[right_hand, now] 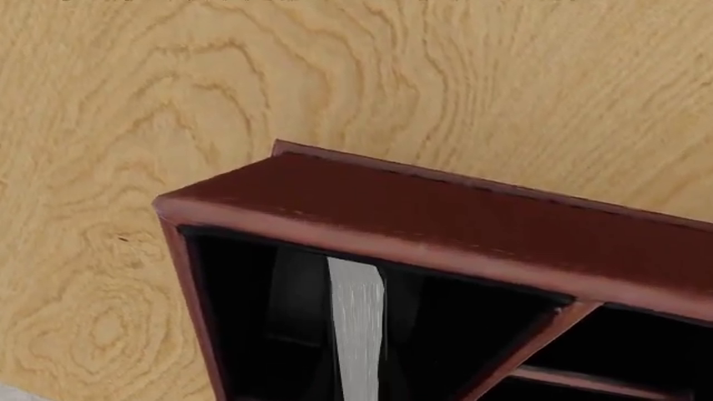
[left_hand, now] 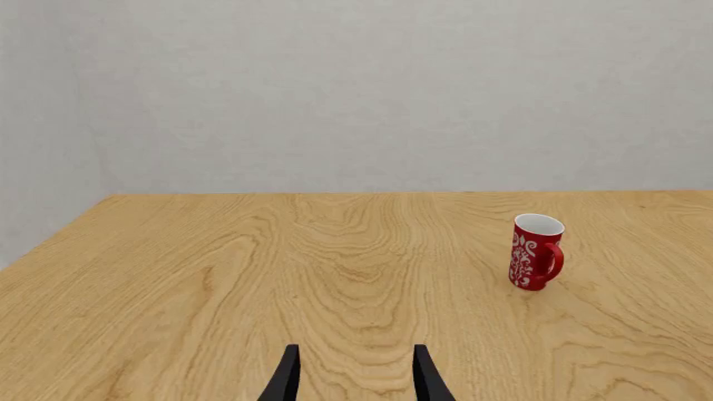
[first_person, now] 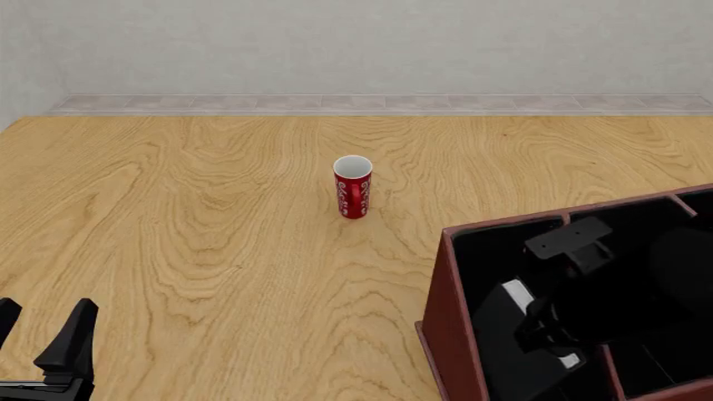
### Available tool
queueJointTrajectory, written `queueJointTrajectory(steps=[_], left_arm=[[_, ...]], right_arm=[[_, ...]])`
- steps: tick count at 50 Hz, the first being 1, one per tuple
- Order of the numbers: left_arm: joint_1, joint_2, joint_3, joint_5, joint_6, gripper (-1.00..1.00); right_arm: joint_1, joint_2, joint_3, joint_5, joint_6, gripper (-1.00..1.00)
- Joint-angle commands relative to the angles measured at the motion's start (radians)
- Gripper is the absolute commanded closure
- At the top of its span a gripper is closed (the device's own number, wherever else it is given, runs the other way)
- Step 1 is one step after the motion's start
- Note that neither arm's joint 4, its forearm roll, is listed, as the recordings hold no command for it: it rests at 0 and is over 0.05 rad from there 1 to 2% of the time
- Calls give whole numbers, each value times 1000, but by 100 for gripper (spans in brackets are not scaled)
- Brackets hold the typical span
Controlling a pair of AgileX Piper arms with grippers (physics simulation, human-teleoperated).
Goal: Pick up the book and place it in the left compartment of the caddy.
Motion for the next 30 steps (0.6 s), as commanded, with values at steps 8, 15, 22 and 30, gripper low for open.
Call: queueJointTrajectory(steps=[8,15,22,30], left_arm=[[0,0,-2,1,0,-100],[0,0,-2,1,0,-100],[0,0,-2,1,0,-100],[0,0,-2,1,0,-100]], right_arm=[[9,11,15,-30,30,-100],[14,13,16,-34,33,-100],[24,18,12,-38,40,-100],[29,4,-18,-5,34,-100]])
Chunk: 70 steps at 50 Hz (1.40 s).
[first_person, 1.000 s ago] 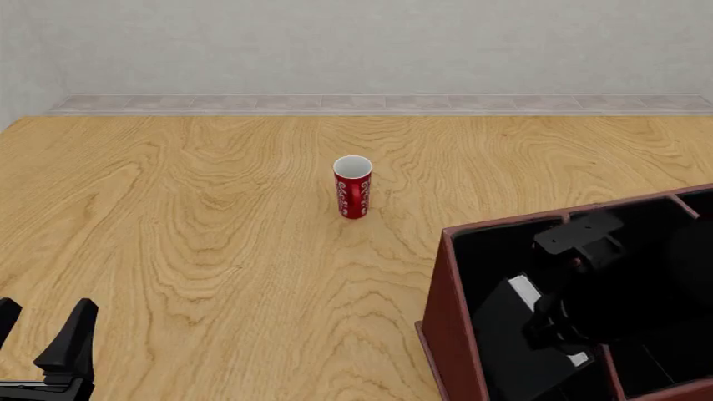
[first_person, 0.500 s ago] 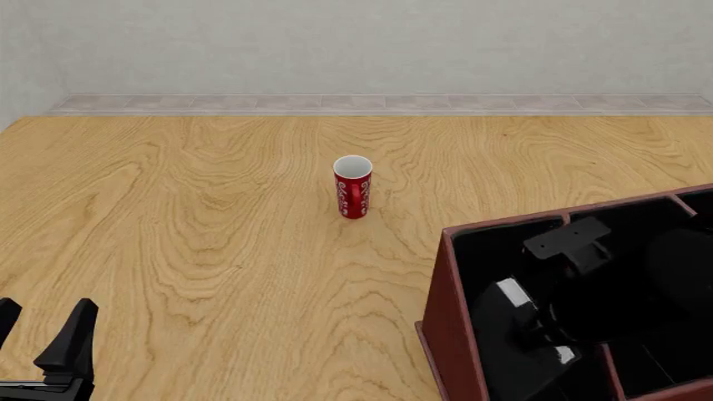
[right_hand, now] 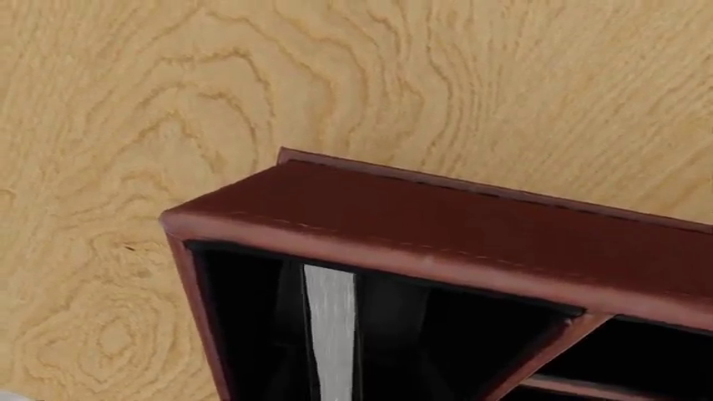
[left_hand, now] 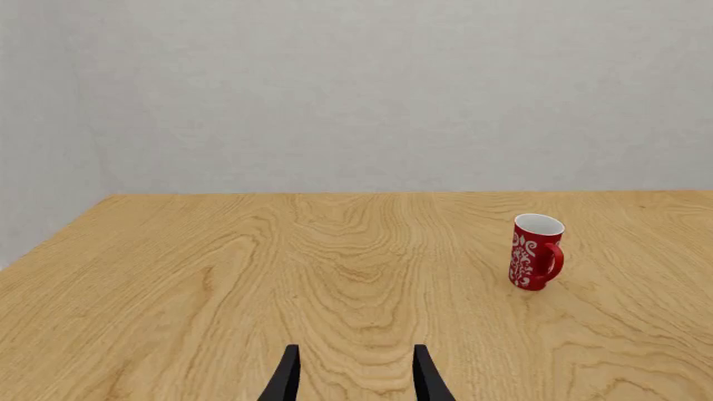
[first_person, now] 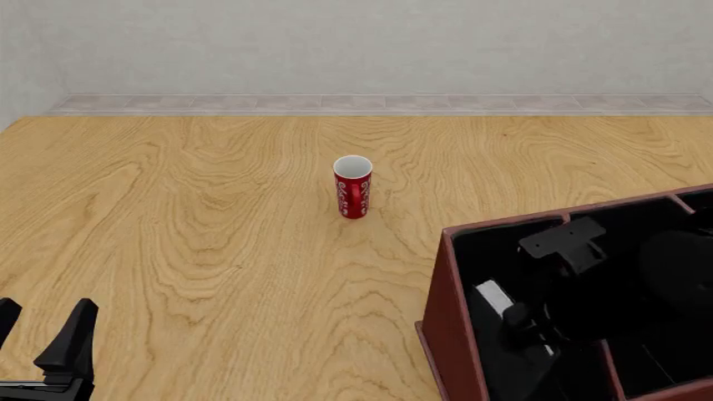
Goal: Pick up the book and place it in the left compartment of the caddy.
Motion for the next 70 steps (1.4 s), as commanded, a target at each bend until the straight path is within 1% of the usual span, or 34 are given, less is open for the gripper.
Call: queueJointTrajectory(steps=[1,8,10,15,17,18,20,25,27,34,50,53,56,57,58,60,61,63,70], left_arm=[[0,0,-2,1,0,-100],[0,0,-2,1,0,-100],[0,0,-2,1,0,-100],[0,0,-2,1,0,-100],[0,0,-2,1,0,-100],[0,0,-2,1,0,-100],[0,0,-2,1,0,-100],[0,0,-2,1,0,-100],[0,0,-2,1,0,-100],[0,0,-2,1,0,-100],[0,0,-2,1,0,-100],[0,0,-2,1,0,-100],[0,0,-2,1,0,-100],[0,0,-2,1,0,-100],[0,0,-2,1,0,-100],[0,0,-2,1,0,-100],[0,0,-2,1,0,-100],[0,0,-2,1,0,-100],[0,0,-2,1,0,-100]], right_arm=[[13,-12,-24,26,3,-100],[6,-48,-60,78,-17,-100],[11,-54,-65,84,-13,-100],[5,-90,-79,122,-33,-100],[16,-103,-83,134,-23,-100],[11,-112,-86,142,-33,-100],[13,-127,-93,158,-31,-100],[3,-178,-99,199,-47,-100],[5,-195,-104,210,-43,-100],[-8,-248,-92,213,-65,-100],[-15,-371,-57,213,-89,-100],[-15,-384,-64,213,-112,-100],[5,-397,-86,213,-120,-100],[10,-403,-85,213,-115,-100],[5,-417,-78,213,-129,-100],[6,-428,-82,213,-132,-100],[0,-436,-81,213,-145,-100],[10,-445,-85,213,-137,-100],[3,-501,-86,213,-165,-100]])
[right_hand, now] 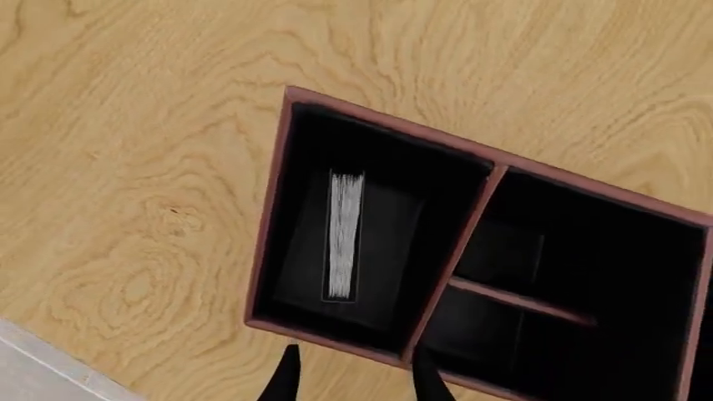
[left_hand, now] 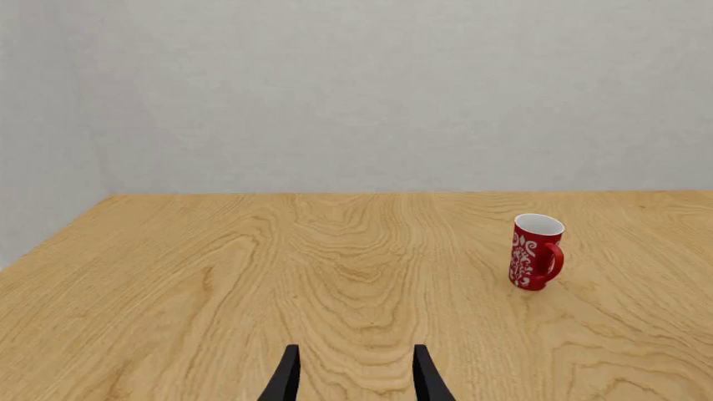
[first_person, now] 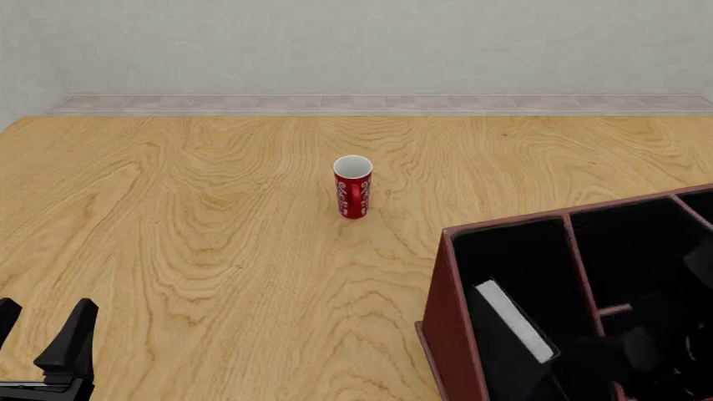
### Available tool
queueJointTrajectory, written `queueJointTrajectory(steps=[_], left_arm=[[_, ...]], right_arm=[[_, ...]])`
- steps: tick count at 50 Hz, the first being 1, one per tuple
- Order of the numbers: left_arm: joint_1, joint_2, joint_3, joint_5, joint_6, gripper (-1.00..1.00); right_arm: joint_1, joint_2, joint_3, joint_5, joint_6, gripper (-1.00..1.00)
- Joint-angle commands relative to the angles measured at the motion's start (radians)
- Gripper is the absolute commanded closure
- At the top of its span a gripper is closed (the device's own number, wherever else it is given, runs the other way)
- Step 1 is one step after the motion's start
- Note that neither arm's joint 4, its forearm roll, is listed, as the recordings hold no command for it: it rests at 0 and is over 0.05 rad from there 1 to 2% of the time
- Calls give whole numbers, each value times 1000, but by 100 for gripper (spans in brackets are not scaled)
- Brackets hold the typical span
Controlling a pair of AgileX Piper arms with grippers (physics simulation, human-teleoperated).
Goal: Pick up the book and place it in the left compartment of the caddy.
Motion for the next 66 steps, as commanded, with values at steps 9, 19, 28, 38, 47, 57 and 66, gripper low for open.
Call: queueJointTrajectory(steps=[9,19,28,38,47,57,66], left_arm=[[0,0,-2,1,0,-100],[0,0,-2,1,0,-100],[0,0,-2,1,0,-100],[0,0,-2,1,0,-100],[0,0,-2,1,0,-100],[0,0,-2,1,0,-100],[0,0,-2,1,0,-100]], right_arm=[[5,-134,0,1,-46,-100],[14,-204,1,1,-69,-100],[-9,-280,15,1,-87,-100],[-24,-380,34,1,-111,-100],[-22,-413,40,1,-116,-100],[-22,-413,40,1,-116,-100],[-22,-413,40,1,-116,-100]])
